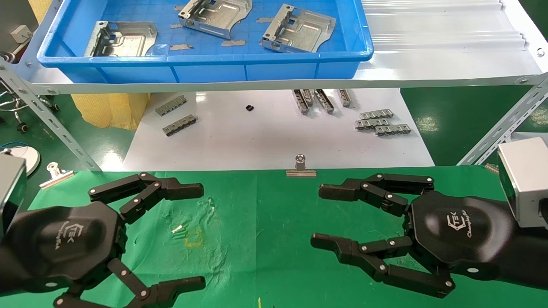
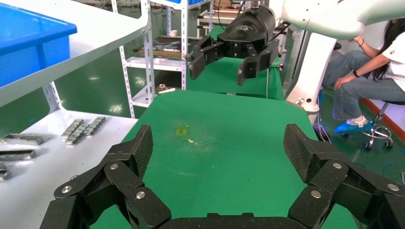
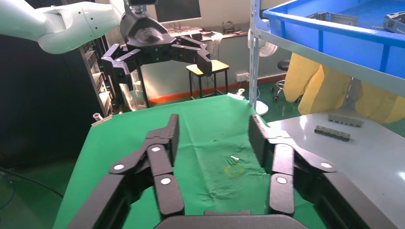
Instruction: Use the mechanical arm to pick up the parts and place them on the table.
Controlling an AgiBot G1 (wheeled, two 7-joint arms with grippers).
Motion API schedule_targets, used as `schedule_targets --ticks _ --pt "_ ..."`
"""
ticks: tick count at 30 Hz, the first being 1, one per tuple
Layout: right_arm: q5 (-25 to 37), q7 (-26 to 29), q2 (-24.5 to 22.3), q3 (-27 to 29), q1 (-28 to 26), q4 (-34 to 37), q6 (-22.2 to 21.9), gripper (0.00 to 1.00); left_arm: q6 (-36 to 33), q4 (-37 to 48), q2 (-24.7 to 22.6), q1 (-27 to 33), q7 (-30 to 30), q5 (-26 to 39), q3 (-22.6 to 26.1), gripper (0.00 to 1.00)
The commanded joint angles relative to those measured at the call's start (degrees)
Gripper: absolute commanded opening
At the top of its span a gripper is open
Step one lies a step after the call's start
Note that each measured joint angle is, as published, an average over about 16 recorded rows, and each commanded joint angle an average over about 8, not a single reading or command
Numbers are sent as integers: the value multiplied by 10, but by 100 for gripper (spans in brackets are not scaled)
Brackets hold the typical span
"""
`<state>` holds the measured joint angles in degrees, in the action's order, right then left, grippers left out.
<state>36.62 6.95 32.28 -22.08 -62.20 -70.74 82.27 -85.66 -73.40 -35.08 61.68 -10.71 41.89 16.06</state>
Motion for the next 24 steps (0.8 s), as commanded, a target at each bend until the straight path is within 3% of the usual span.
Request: schedule_targets --ticks 1,24 --pt "0 0 0 0 0 0 0 0 0 0 0 0 0 0 0 100" --pt "0 0 0 0 0 0 0 0 0 0 0 0 0 0 0 100"
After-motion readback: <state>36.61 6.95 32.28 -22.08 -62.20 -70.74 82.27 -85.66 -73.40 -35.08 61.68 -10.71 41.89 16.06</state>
